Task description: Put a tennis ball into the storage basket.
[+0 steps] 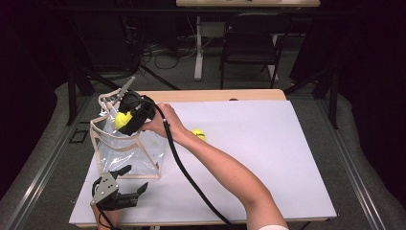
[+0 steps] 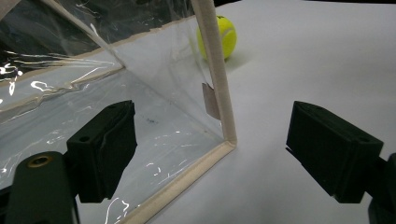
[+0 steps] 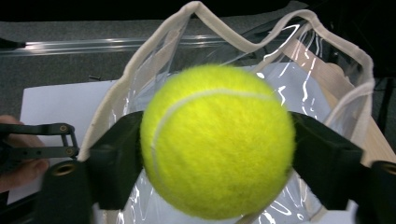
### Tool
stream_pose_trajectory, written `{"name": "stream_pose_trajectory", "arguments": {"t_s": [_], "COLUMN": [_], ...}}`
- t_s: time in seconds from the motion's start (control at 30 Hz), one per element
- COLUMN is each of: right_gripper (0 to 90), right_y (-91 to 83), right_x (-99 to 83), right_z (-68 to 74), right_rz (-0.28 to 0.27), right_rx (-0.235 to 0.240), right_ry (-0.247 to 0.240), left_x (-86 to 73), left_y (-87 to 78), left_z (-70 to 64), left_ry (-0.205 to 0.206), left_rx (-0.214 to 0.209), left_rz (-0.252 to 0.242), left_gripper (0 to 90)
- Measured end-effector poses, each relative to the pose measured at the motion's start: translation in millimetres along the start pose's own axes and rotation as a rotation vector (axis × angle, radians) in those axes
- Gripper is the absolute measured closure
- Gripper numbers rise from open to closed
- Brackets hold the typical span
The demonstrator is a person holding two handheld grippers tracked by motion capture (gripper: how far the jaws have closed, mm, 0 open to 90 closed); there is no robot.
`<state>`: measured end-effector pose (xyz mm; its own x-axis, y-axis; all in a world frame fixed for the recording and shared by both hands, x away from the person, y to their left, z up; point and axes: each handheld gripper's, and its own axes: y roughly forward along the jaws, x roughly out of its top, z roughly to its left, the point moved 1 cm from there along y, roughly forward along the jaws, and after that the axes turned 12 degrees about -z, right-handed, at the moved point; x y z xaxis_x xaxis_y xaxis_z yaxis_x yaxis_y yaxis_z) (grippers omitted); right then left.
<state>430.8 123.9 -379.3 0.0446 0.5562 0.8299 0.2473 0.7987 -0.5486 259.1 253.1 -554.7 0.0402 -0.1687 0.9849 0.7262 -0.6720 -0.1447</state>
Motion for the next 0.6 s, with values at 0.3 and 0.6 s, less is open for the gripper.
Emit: {"name": "stream_pose_trajectory", "arguments": {"t_s": [0.3, 0.6], "right_gripper": [0.0, 0.0], "right_y": [-23.6, -52.1], "right_x": [-8.5, -24.6], "right_z": [-6.7, -13.9], "right_rz": [-0.084, -0.142], "right_rx": [-0.009, 0.001], "right_ry": [0.051, 0.081], "left_x": [0.4, 0.3], "left_y": [-0.2, 0.6], "left_z": [-0.1, -0.5], "left_ry": [0.003, 0.002], "left_rx": [0.001, 0.0], "left_rz": [0.002, 0.005], "left_gripper": [16.0, 16.0]}}
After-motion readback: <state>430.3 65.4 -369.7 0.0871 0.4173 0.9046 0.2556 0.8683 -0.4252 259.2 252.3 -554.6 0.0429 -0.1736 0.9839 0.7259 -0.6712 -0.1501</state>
